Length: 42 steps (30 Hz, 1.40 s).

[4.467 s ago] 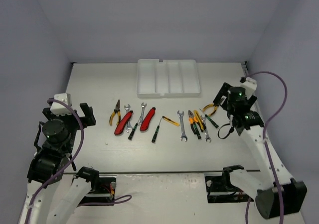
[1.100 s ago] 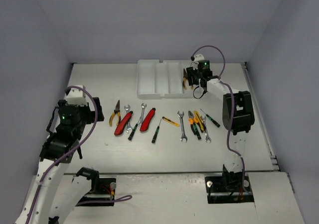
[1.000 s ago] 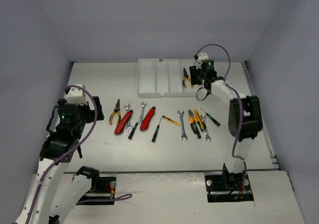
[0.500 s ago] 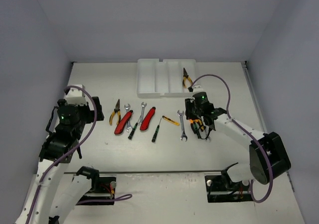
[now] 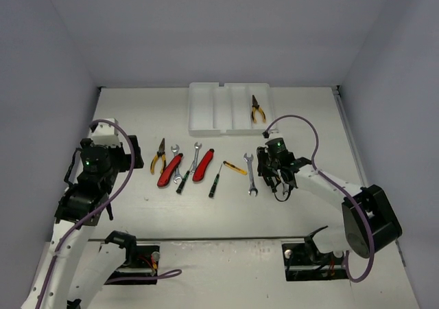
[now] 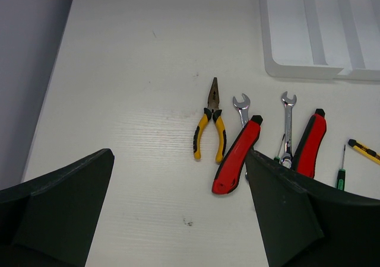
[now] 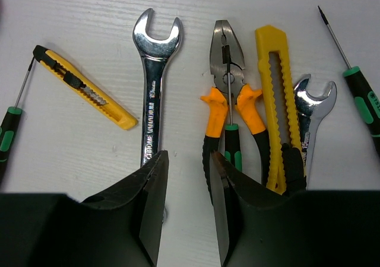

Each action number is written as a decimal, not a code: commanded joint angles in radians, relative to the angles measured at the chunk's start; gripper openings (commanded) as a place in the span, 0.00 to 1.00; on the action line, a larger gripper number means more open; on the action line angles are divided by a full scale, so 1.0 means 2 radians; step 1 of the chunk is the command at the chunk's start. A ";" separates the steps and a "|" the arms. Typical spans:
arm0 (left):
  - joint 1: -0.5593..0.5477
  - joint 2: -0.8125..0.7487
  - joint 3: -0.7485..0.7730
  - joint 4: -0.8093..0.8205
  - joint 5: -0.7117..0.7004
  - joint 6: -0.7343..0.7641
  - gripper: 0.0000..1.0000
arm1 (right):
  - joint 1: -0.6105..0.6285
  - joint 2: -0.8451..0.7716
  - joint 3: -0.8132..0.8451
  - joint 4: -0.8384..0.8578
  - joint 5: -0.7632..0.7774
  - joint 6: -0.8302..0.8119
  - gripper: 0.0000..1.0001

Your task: Sort the tools into containers

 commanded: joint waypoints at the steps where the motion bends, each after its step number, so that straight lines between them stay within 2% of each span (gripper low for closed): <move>1: 0.004 0.007 0.007 0.029 0.003 0.002 0.91 | 0.003 0.015 0.008 0.009 0.024 0.025 0.31; 18: 0.004 0.008 0.007 0.029 0.009 0.001 0.91 | 0.004 0.070 0.003 0.008 0.047 0.061 0.28; 21: 0.004 0.008 0.008 0.030 0.009 0.001 0.91 | 0.008 0.088 0.010 0.008 0.047 0.059 0.22; 26: 0.004 0.008 0.007 0.029 0.009 0.002 0.91 | 0.016 0.104 0.030 0.009 0.059 0.048 0.03; 28: 0.004 0.009 0.007 0.029 0.010 0.001 0.91 | 0.025 0.102 0.044 0.009 0.063 0.039 0.00; 35: 0.004 0.010 0.007 0.030 0.011 0.002 0.91 | 0.042 0.060 0.074 0.023 0.062 0.014 0.00; 42: 0.004 0.011 0.007 0.030 0.014 0.001 0.91 | 0.042 -0.031 0.064 0.069 0.021 -0.013 0.00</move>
